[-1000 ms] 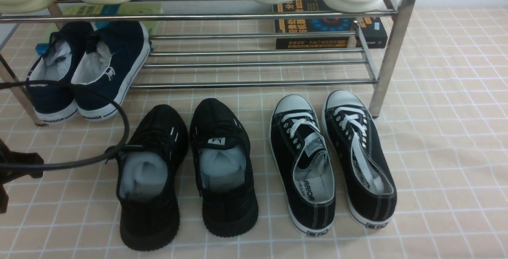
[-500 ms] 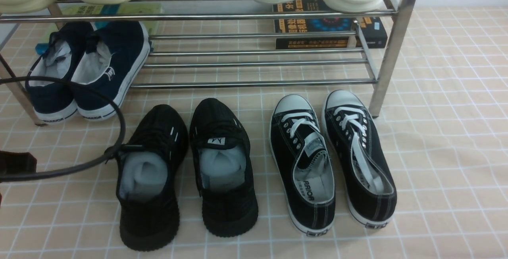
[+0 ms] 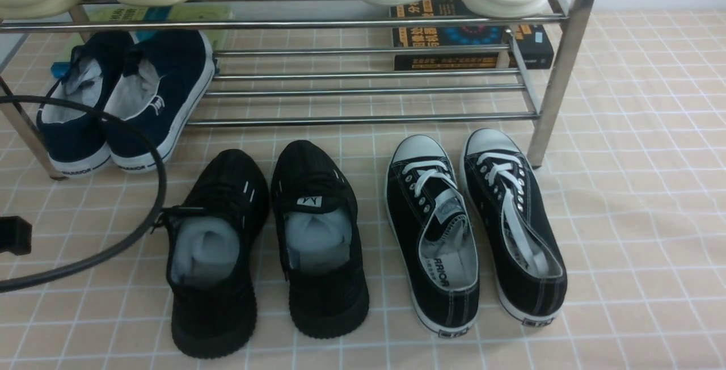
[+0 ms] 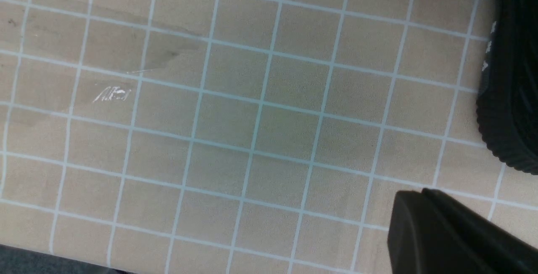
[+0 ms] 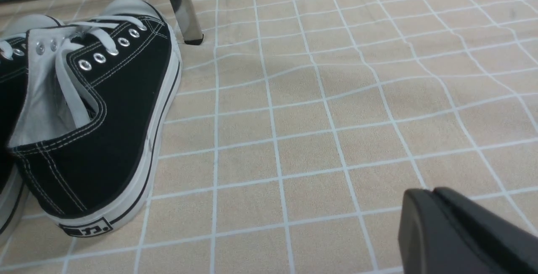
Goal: Take the shoes off the shelf from the light coffee tablecloth by hand.
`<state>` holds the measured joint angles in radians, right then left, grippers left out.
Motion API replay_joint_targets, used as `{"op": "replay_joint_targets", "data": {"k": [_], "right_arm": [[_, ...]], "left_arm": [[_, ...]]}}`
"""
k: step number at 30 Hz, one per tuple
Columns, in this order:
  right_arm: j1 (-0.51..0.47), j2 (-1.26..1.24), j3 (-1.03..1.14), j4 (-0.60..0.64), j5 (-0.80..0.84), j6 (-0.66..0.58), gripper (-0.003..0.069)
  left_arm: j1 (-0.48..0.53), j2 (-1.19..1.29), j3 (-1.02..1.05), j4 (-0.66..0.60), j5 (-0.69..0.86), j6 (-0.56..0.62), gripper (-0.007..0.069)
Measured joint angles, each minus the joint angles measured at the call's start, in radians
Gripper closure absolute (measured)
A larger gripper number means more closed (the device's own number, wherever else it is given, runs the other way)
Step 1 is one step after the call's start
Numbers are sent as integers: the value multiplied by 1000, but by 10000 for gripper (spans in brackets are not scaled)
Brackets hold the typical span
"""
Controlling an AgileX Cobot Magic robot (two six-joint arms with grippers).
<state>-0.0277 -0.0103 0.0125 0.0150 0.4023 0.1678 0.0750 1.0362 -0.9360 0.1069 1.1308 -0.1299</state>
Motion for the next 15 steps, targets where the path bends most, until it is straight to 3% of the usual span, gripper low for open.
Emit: {"op": "replay_joint_targets", "data": {"k": [6,15], "right_arm": [[0,0,0,0,-2,-57,622],[0,0,0,-1,-5,-80,609]], "left_arm": [[0,-13,0,-32,38,34,622],[0,-190,0,-181,88,173,622]]}}
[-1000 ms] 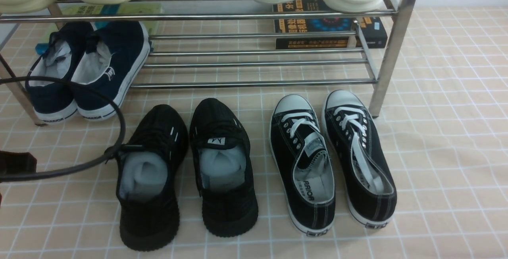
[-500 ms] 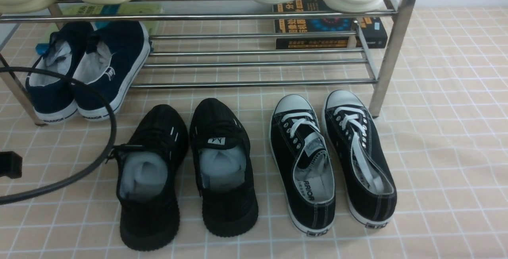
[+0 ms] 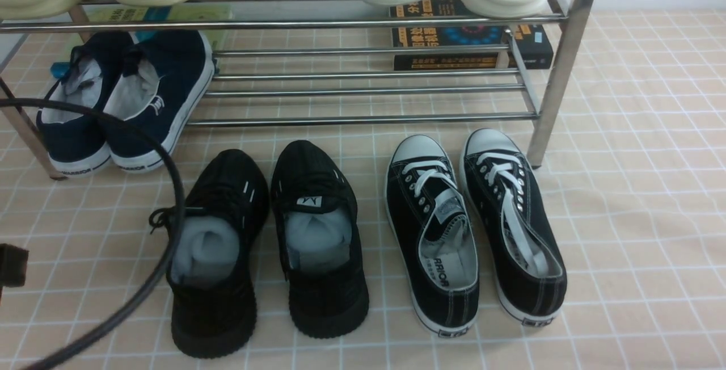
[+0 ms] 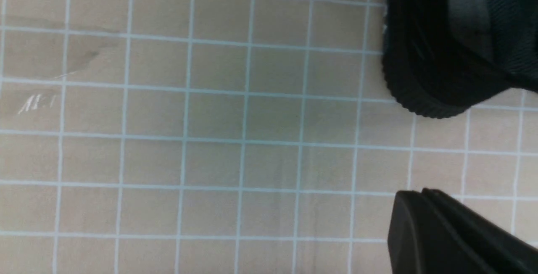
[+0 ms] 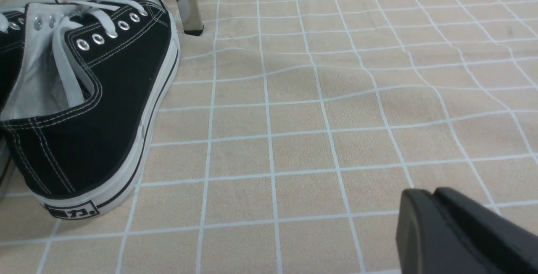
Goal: Take the shoes off the shelf from the light coffee tablecloth by hand.
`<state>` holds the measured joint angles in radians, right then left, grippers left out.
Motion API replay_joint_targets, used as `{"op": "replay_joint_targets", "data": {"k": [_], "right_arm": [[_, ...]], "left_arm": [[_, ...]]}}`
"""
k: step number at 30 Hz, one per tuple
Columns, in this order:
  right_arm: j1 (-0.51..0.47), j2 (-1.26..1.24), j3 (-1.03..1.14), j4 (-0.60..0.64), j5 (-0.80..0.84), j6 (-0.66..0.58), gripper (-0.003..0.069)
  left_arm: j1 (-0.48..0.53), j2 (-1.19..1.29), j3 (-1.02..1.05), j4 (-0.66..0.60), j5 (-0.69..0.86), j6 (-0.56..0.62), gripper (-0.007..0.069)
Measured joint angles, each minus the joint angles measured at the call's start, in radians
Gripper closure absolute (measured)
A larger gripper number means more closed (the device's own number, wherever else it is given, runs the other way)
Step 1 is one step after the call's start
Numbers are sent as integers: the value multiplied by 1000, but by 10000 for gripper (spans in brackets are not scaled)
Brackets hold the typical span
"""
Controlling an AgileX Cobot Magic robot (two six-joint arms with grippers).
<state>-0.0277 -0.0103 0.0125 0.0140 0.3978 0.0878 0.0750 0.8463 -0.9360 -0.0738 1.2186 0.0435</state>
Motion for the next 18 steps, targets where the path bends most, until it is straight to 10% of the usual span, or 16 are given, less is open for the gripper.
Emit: {"op": "replay_joint_targets", "data": {"k": [8,18], "right_arm": [[0,0,0,0,0,0,599],[0,0,0,0,0,0,582]], "left_arm": [[0,-269,40,-321,-71,282,622],[0,-458,275,-663,-620,346,614]]}}
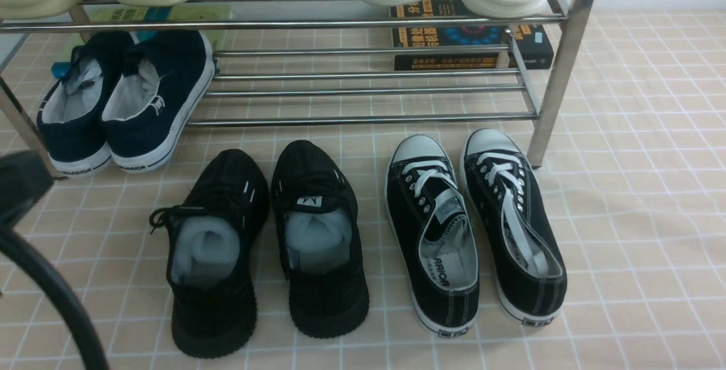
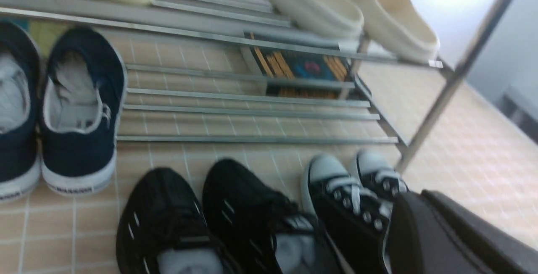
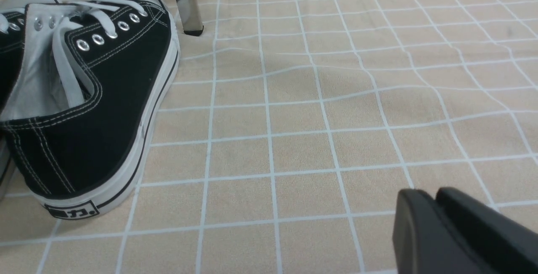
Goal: Take the shoes off the shelf from the light coffee tablecloth by hand.
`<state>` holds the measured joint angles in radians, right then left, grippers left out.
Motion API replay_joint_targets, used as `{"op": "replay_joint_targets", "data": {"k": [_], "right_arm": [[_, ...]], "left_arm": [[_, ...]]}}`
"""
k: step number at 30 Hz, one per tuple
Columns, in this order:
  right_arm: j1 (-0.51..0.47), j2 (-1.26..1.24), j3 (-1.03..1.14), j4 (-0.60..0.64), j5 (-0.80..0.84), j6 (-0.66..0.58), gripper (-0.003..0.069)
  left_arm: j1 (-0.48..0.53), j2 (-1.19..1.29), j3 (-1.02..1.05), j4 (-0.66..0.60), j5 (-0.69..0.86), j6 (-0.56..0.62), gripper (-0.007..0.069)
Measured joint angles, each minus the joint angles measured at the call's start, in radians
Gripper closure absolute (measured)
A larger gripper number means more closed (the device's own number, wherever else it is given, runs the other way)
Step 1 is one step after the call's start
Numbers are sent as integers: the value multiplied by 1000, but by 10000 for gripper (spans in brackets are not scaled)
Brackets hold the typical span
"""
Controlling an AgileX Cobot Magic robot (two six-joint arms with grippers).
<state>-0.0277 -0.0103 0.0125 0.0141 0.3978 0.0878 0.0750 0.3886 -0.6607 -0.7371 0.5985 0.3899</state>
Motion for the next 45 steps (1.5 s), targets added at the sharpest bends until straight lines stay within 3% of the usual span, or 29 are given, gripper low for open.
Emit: {"op": "replay_joint_targets", "data": {"k": [9,18,23,26,31,39,45], "right_arm": [[0,0,0,0,-1,0,568],[0,0,0,0,-1,0,558],[0,0,0,0,-1,0,553],[0,0,0,0,-1,0,548],[0,0,0,1,-1,0,544],[0,0,0,0,-1,1,533],[0,0,0,0,-1,1,531]], "left_arm": [[0,-2,60,9,-159,12,606],[0,-19,129,211,-169,12,593],[0,-132,229,416,-165,-165,590],[0,-248,369,604,-194,-412,589],[0,-371,563,811,-209,-643,587],[-5,-400,665,901,-165,-669,580],[-85,-401,673,939,-188,-669,573]]}}
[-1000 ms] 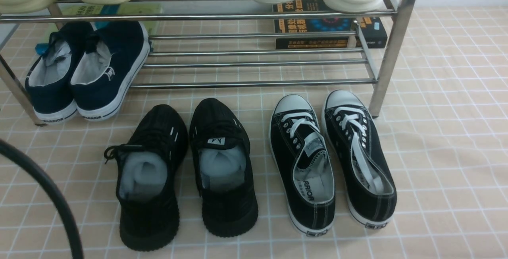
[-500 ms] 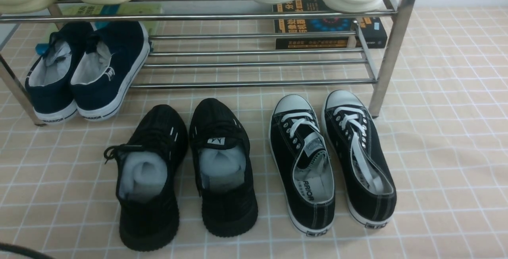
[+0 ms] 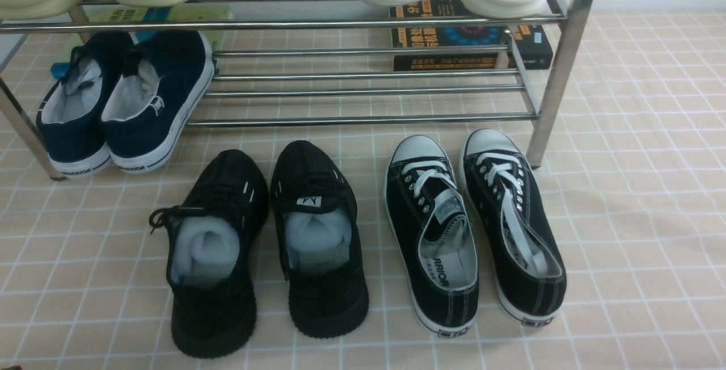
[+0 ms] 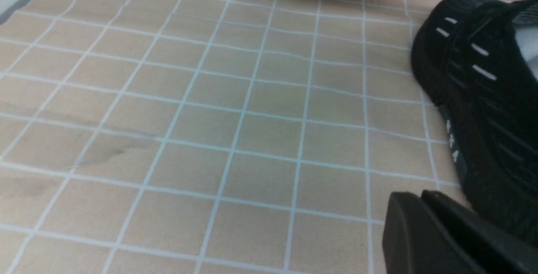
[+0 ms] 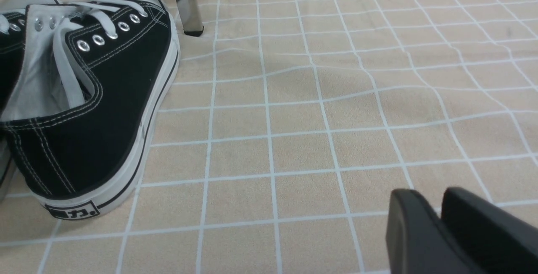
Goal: Take the shoes off the shelf from the light coffee tablecloth by hand.
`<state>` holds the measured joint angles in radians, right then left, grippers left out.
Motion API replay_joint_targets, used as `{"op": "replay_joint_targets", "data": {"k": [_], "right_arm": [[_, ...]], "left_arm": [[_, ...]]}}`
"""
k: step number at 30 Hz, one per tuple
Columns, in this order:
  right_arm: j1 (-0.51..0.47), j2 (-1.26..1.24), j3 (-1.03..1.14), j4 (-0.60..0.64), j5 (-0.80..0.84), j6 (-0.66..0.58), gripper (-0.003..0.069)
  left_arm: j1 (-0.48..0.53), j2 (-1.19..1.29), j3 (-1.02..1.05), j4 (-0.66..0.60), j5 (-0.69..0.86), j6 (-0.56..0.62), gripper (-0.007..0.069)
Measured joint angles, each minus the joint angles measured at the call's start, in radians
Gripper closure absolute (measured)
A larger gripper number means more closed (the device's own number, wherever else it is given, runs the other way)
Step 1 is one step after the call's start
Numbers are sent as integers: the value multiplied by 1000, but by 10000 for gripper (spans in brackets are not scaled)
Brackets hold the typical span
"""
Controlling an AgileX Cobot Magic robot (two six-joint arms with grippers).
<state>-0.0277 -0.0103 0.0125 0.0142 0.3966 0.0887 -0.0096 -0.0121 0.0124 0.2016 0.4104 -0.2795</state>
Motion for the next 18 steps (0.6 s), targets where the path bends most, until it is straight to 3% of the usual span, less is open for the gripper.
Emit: {"op": "replay_joint_targets", "data": {"k": [18], "right_arm": [[0,0,0,0,0,0,525]], "left_arm": [[-11,0,2,2,-17,-1,560]]}}
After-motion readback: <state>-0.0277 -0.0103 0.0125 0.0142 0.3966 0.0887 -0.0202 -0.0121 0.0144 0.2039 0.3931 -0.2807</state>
